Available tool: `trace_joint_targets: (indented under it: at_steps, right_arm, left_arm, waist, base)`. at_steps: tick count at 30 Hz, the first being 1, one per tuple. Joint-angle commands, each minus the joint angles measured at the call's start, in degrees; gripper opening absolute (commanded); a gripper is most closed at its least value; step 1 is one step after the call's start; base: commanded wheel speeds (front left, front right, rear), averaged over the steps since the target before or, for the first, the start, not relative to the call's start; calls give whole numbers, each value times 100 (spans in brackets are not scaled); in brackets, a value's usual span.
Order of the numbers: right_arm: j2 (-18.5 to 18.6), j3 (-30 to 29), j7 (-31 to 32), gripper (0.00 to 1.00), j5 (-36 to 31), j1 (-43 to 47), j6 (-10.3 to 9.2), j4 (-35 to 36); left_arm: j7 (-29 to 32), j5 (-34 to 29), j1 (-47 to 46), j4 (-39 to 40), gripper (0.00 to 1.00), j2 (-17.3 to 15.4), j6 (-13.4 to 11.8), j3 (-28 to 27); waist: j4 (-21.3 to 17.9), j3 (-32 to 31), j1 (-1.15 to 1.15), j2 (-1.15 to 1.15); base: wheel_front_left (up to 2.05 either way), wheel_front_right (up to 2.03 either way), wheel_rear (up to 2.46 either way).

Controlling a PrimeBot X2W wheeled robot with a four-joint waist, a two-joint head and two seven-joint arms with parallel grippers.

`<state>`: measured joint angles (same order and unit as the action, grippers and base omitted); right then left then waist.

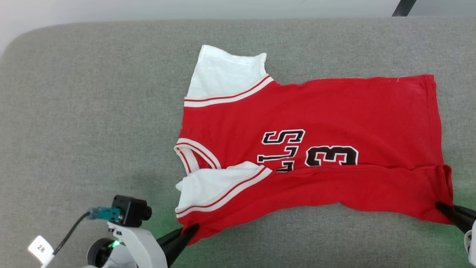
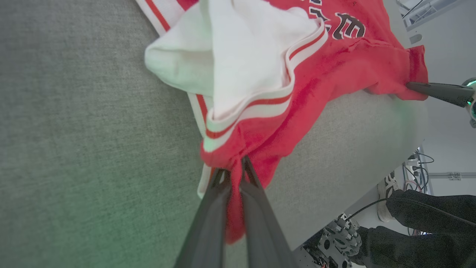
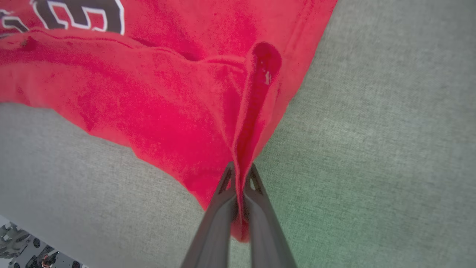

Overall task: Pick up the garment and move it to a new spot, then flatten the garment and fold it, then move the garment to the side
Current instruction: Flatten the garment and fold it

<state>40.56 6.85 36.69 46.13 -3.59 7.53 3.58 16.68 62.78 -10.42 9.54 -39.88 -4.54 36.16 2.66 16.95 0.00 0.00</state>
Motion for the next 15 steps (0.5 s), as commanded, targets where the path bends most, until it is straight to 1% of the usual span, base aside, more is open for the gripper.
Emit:
trace_joint_targets:
  at_steps: [1,2,3,4,5,8,10,12,15]
  right_arm:
    - [-90,-130,-105,49,-50,100,-9,54]
    - [-138,-182,-143,100,-82,146,-9,94]
    - [-160,-228,-195,100,-112,188,-9,163]
    - [-199,-308,-270,100,-149,208,-9,221]
    - [-241,-390,-346,100,-191,249,-9,260]
    - [-403,-600,-650,100,-342,348,-9,409]
    - [-492,-684,-930,100,-508,348,-9,506]
    - [-711,-840,-1283,100,-695,277,-9,436]
    - [-1082,-898,-1873,100,-986,84,-9,294]
  left_arm:
    - [-84,-44,69,20,23,29,-34,-32]
    - [-170,-28,108,27,32,61,-44,-71]
    - [-280,16,156,43,47,100,-54,-124]
    - [-414,48,209,65,92,143,-70,-191]
    - [-541,71,268,84,100,175,-101,-259]
    - [-945,-64,454,126,100,202,-175,-397]
    - [-1272,-93,541,134,100,300,-212,-533]
    - [-1595,-178,585,67,100,365,-260,-659]
    - [-2037,-601,489,-176,100,438,-392,-691]
  waist:
    - [20,-37,0,0]
    - [26,-58,0,0]
    - [22,-68,0,0]
    - [11,-75,0,0]
    - [7,-89,0,0]
    - [8,-120,0,0]
    - [11,-124,0,0]
    - [14,-139,0,0]
    - [15,-160,0,0]
  base:
    - [0,0,0]
    - [0,0,0]
    - [0,0,0]
    - [0,0,0]
    - [0,0,0]
    - [0,0,0]
    - [0,0,0]
    - [0,0,0]
    - [0,0,0]
